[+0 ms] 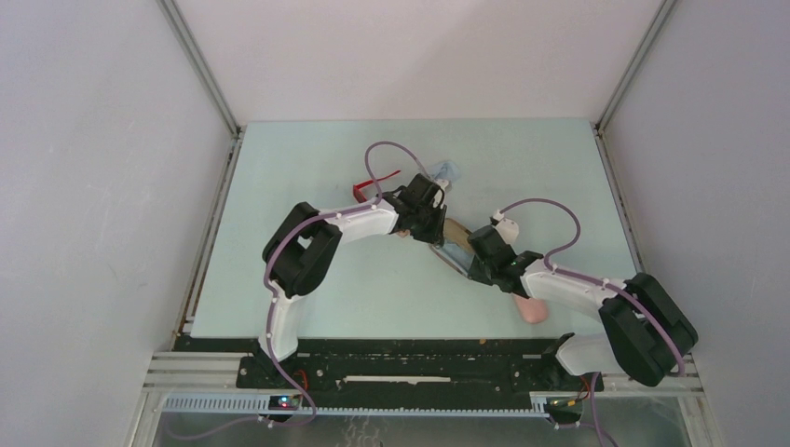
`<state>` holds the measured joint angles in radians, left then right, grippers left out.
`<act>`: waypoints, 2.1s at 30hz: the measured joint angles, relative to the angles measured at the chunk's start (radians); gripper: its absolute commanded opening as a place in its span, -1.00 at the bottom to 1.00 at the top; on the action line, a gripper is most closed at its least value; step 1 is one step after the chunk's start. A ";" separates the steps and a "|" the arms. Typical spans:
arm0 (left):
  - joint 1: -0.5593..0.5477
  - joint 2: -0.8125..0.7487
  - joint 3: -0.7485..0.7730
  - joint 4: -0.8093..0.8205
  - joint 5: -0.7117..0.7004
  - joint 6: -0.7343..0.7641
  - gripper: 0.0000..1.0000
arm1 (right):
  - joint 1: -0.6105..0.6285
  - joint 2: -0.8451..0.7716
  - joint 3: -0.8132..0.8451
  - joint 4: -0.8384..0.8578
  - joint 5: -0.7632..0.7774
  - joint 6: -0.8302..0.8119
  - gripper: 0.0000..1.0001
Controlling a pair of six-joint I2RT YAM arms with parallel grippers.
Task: Organize the sunglasses
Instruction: Place the glasses cleaning cloth in the sunglasses case.
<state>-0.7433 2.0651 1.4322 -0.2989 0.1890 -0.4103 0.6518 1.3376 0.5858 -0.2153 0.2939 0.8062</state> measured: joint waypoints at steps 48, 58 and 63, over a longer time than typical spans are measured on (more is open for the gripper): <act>-0.001 -0.162 0.004 -0.146 -0.081 0.000 -0.15 | -0.095 -0.276 0.019 -0.148 -0.042 -0.026 -0.16; -0.001 -0.302 0.002 -0.163 -0.109 -0.036 -0.16 | -0.151 -0.200 0.189 -0.147 -0.173 -0.290 -0.13; 0.005 -0.426 -0.061 -0.151 -0.137 -0.098 -0.16 | -0.163 -0.101 0.307 -0.119 -0.290 -0.473 -0.01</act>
<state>-0.7387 1.6390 1.3716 -0.4503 0.0517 -0.5087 0.4889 1.2366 0.8932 -0.3344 0.0036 0.3328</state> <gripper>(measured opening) 0.419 0.470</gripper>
